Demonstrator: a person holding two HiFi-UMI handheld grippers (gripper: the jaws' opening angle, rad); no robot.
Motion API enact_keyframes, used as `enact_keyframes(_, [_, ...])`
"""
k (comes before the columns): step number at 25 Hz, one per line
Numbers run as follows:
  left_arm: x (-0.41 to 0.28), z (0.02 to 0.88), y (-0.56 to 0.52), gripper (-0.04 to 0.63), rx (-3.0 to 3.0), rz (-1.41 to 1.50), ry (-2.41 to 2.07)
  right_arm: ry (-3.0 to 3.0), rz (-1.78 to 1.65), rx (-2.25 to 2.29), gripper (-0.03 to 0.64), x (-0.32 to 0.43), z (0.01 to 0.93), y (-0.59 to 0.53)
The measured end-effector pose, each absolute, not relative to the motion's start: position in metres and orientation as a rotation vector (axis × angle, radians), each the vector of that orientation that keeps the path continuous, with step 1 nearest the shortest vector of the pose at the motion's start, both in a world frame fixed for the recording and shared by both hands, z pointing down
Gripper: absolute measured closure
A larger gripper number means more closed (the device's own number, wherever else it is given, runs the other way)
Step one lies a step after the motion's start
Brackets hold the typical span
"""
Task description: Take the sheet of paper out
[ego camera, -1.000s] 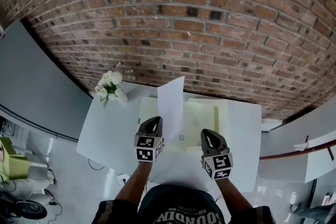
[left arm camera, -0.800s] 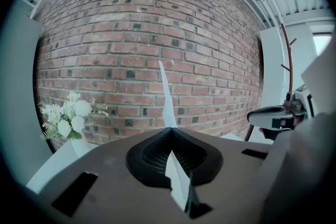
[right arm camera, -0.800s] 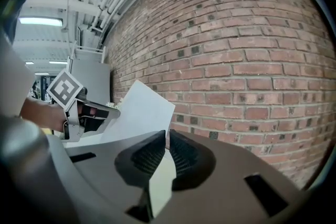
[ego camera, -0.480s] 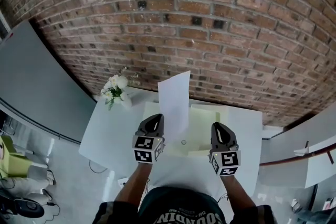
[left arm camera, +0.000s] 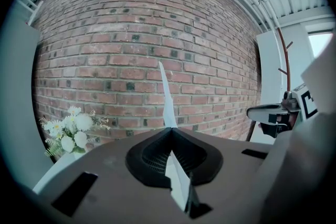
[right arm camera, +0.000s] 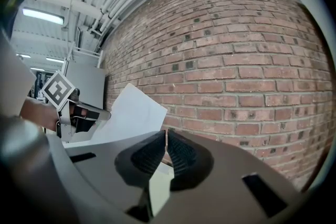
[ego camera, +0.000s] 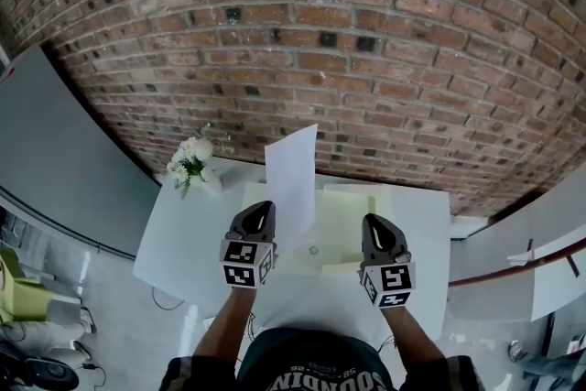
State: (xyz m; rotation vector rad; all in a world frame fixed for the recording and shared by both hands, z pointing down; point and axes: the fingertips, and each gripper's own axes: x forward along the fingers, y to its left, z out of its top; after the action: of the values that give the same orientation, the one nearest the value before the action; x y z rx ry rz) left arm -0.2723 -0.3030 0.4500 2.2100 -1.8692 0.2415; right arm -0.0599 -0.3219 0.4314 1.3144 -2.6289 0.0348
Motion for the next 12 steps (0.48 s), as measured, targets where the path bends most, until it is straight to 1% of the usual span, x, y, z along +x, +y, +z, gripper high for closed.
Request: enact_keyframes(12, [-0.2651,0.4527,-0.3038,0.584,2.229,0.246,-1.835,-2.622,0.039,1.295,0.546,-0.0613,0.4343,-0.3159])
